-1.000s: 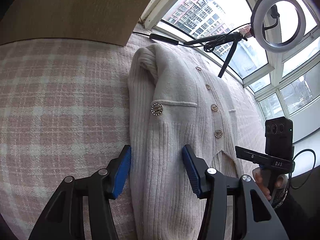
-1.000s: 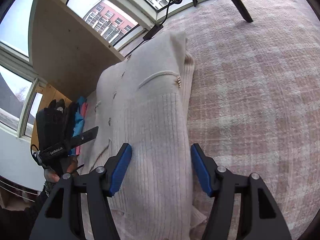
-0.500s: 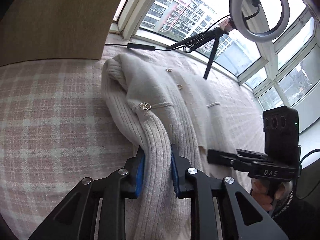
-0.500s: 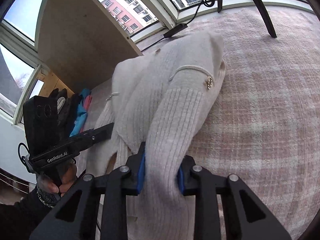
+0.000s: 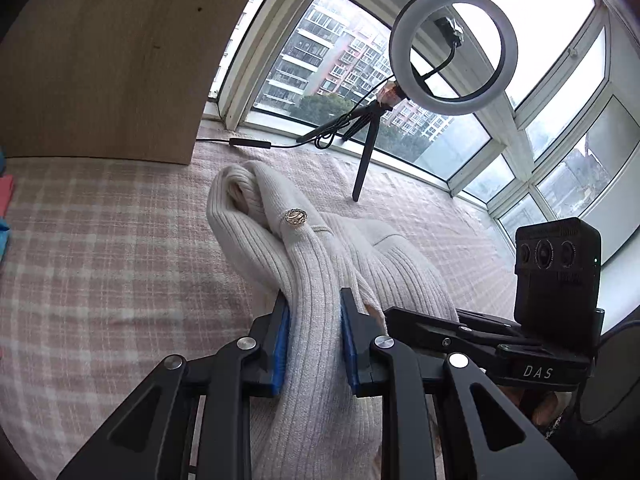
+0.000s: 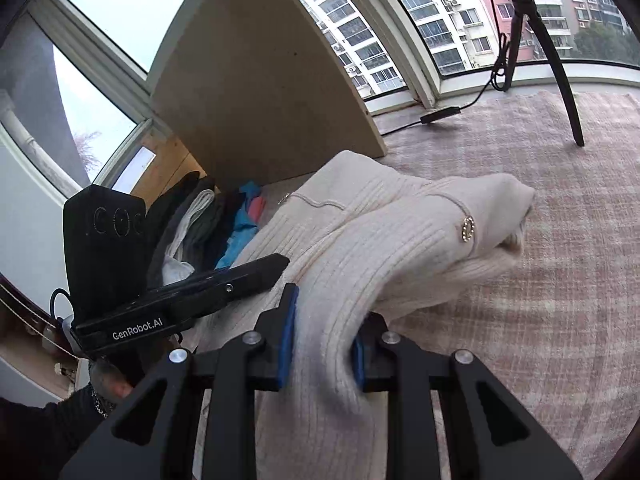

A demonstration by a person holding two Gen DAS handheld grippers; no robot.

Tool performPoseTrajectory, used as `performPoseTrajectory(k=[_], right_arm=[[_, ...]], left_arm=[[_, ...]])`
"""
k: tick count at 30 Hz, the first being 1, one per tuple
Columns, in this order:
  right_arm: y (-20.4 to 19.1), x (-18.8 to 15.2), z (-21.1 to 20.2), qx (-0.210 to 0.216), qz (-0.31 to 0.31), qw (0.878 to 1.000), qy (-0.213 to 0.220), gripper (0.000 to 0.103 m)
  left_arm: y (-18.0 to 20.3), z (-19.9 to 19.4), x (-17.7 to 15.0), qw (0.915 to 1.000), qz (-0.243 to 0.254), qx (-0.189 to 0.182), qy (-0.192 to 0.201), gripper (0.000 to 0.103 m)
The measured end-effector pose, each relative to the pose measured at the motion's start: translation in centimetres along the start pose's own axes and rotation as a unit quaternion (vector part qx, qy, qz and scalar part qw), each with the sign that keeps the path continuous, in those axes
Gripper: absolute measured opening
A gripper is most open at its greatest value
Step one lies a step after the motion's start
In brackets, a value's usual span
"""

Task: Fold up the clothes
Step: 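Carry the folded cardigan with the left gripper onto the clothes stack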

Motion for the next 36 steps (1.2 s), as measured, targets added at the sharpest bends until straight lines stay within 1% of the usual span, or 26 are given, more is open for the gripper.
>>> performPoseTrajectory(k=[3, 6, 11, 15, 17, 19, 21, 25, 28, 32, 33, 34, 35, 36], right_arm=[[-2.4, -0.1, -0.6, 0.015, -0.015, 1.000, 0.004, 0.023], [-6.0, 0.1, -0.9, 0.022, -0.055, 0.998, 0.009, 0.023], [-13.0, 1.0, -0.3, 0.040, -0.110, 0.993, 0.022, 0.023], [-19.6, 1.6, 1.7, 0.056, -0.151, 0.986, 0.039, 0.023], [-23.1, 1.9, 3.3, 0.061, -0.166, 0.983, 0.051, 0.023], [-26.5, 2.2, 5.4, 0.070, -0.168, 0.982, 0.056, 0.023], [-30.1, 2.4, 7.7, 0.076, -0.180, 0.979, 0.062, 0.023], [-36.7, 2.6, 12.8, 0.082, -0.205, 0.973, 0.068, 0.023], [-40.5, 3.0, 16.6, 0.088, -0.213, 0.971, 0.063, 0.023], [-43.6, 3.7, 21.1, 0.089, -0.214, 0.971, 0.057, 0.023], [-44.0, 3.8, 22.3, 0.085, -0.212, 0.972, 0.056, 0.022], [-44.1, 3.9, 23.6, 0.077, -0.211, 0.973, 0.054, 0.022], [-43.8, 3.8, 25.1, 0.062, -0.212, 0.974, 0.049, 0.022], [-43.1, 3.4, 26.8, 0.036, -0.215, 0.975, 0.036, 0.023]], left_arm=[[0.5, -3.0, -0.4, 0.9997, 0.003, 0.015, 0.019, 0.021], [0.0, -6.4, -0.4, 0.9988, -0.003, 0.022, 0.043, 0.021], [-2.2, -12.9, 0.4, 0.9946, -0.009, 0.033, 0.098, 0.021], [-5.1, -18.7, 1.4, 0.9891, 0.005, 0.048, 0.139, 0.021], [-7.3, -21.6, 2.2, 0.9864, 0.010, 0.055, 0.155, 0.021], [-10.0, -24.3, 3.1, 0.9837, 0.006, 0.063, 0.169, 0.021], [-12.9, -26.9, 4.0, 0.9803, 0.008, 0.074, 0.183, 0.021], [-18.8, -31.3, 5.7, 0.9744, -0.004, 0.093, 0.205, 0.021], [-22.7, -33.5, 7.0, 0.9699, -0.007, 0.111, 0.217, 0.021], [-28.1, -35.2, 8.6, 0.9670, -0.015, 0.117, 0.226, 0.022], [-29.6, -35.1, 8.9, 0.9661, -0.010, 0.125, 0.226, 0.024], [-31.3, -34.4, 9.2, 0.9628, 0.002, 0.155, 0.221, 0.031], [-33.5, -33.4, 9.4, 0.9568, 0.006, 0.206, 0.205, 0.033], [-36.2, -32.6, 9.1, 0.9500, -0.018, 0.256, 0.178, 0.030]])
Point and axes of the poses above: each gripper's, at about its wrist camera, not at the fingertips, and z roughly the way its jaws point, y to its right, x to its top, the point moved 2 cm from there along z, roughly the way its jaws point, and after that the axes turned 5 degrees about y, right-handed, at the moved point
